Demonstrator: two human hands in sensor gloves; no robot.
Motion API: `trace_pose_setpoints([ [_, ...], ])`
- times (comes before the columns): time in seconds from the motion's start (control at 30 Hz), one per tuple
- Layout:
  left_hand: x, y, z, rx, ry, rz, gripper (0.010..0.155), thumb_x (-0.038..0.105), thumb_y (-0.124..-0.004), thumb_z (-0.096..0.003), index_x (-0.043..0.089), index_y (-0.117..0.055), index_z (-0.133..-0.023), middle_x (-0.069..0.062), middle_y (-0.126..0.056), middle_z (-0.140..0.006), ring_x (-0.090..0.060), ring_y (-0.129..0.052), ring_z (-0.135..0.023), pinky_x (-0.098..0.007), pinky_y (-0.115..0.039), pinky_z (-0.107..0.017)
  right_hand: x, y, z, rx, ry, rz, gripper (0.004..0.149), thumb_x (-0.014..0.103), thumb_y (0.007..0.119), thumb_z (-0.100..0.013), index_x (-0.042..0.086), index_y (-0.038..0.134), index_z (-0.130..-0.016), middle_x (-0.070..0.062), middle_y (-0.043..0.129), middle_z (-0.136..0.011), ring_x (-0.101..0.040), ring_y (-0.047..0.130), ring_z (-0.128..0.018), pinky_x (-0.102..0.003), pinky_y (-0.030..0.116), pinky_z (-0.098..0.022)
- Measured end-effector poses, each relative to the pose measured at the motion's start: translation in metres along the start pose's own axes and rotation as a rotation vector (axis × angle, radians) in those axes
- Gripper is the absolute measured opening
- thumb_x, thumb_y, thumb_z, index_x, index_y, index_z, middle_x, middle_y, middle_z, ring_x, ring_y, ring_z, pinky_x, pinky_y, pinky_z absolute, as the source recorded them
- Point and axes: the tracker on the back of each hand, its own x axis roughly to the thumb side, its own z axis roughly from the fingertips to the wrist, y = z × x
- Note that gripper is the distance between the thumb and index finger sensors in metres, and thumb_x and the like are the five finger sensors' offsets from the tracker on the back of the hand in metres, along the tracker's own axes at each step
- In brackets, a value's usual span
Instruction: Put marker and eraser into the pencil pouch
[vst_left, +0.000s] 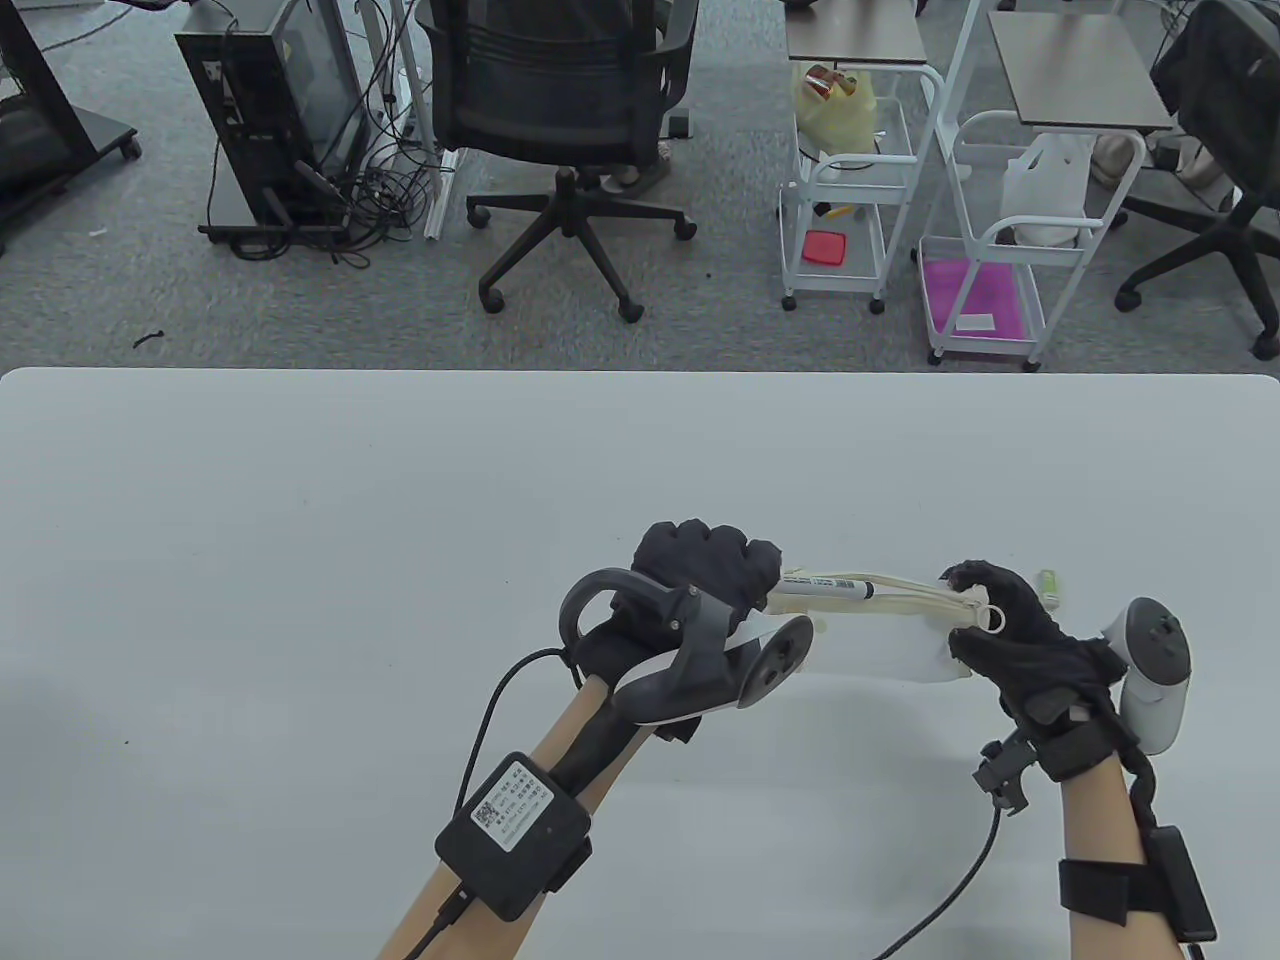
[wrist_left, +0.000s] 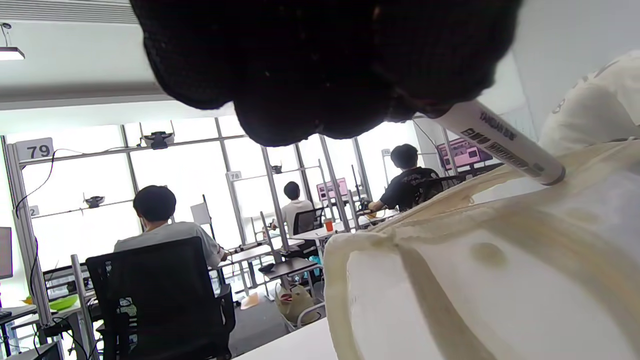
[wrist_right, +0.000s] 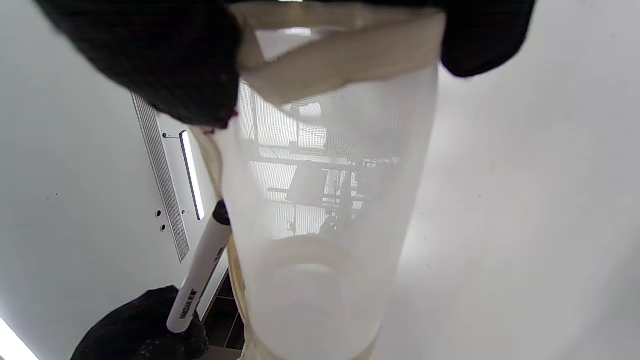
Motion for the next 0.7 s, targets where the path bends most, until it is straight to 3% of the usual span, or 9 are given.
trace_pose_setpoints([
  [0.1, 0.006, 0.000, -0.001, 0.063, -0.006, 0.006, 0.048, 0.047, -0.078, -0.0421, 0.038, -0.085, -0.088, 0.007, -0.101, -0.076, -0.015, -0.102, -0.066, -0.045, -0.085, -0.061, 0.000, 0.000, 0.000, 0.005, -0.001, 0.000, 0.067, 0.039, 0.092, -0.038, 0.035, 0.063, -0.099, -0.012, 0.050, -0.111, -0.045, 0.071, -0.092, -0.059, 0.070, -0.057],
  [0.33, 0.022, 0.000, -0.005, 0.092, -0.024, -0.071, 0.047, 0.047, -0.079, -0.0417, 0.039, -0.086, -0.087, 0.007, -0.101, -0.076, -0.014, -0.102, -0.066, -0.045, -0.086, -0.062, -0.001, 0.003, -0.001, 0.012, 0.002, 0.024, 0.068, 0.040, 0.091, -0.038, 0.035, 0.063, -0.099, -0.012, 0.050, -0.111, -0.045, 0.071, -0.092, -0.059, 0.070, -0.057],
  [0.7, 0.045, -0.006, -0.010, 0.107, -0.088, -0.053, 0.044, 0.041, -0.080, -0.0431, 0.039, -0.088, -0.086, 0.009, -0.105, -0.079, -0.011, -0.107, -0.064, -0.040, -0.089, -0.059, 0.007, 0.014, -0.002, 0.046, -0.031, 0.025, 0.068, 0.040, 0.091, -0.038, 0.035, 0.063, -0.099, -0.012, 0.050, -0.111, -0.045, 0.072, -0.092, -0.059, 0.070, -0.056],
])
